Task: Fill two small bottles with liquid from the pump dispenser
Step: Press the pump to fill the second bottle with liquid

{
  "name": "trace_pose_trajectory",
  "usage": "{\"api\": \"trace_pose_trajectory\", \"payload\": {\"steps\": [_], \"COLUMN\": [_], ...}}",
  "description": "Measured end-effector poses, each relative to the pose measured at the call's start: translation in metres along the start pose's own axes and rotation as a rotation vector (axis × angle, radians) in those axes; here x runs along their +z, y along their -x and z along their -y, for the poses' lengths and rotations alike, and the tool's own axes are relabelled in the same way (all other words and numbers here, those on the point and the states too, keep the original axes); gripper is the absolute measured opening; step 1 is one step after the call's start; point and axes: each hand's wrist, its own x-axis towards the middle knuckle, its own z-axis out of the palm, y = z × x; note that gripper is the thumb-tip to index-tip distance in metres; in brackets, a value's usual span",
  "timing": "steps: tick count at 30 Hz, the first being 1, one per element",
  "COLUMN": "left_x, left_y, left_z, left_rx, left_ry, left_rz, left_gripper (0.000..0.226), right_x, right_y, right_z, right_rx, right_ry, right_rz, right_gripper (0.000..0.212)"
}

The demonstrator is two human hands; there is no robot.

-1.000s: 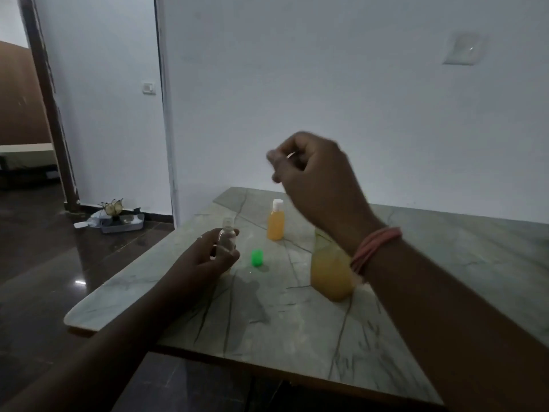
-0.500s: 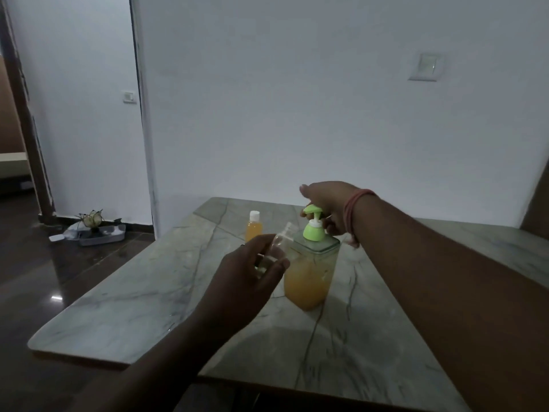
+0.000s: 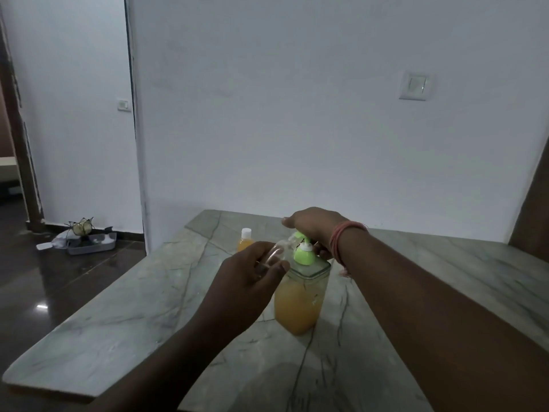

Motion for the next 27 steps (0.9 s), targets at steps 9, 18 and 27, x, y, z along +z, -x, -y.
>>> {"api": "trace_pose_trajectory", "payload": {"steps": [9,18,27], "left_x": [0.011,0.015,0.018], "left_y": [0.010,0.015,0.016], "left_z": [0.017,0.021,0.022], "left_rx": [-0.162,-0.211,-0.119], "left_ry": [0.427,0.829,0.662], "left_rz": [0.111,0.235,0.114], "left_gripper": [0.030,0.033,0.025], "right_x": [0.008,0.009,0.002], "right_y": [-0.010,-0.016,-0.016], "right_z": [0.003,0.009,0.008], "right_rx": [-0.089,-0.179,-0.173], "right_ry": [0.244,0.451,0.432], "right_rz": [0.050,0.025,0.069], "right_gripper": [0.033,0.038,0.048]}}
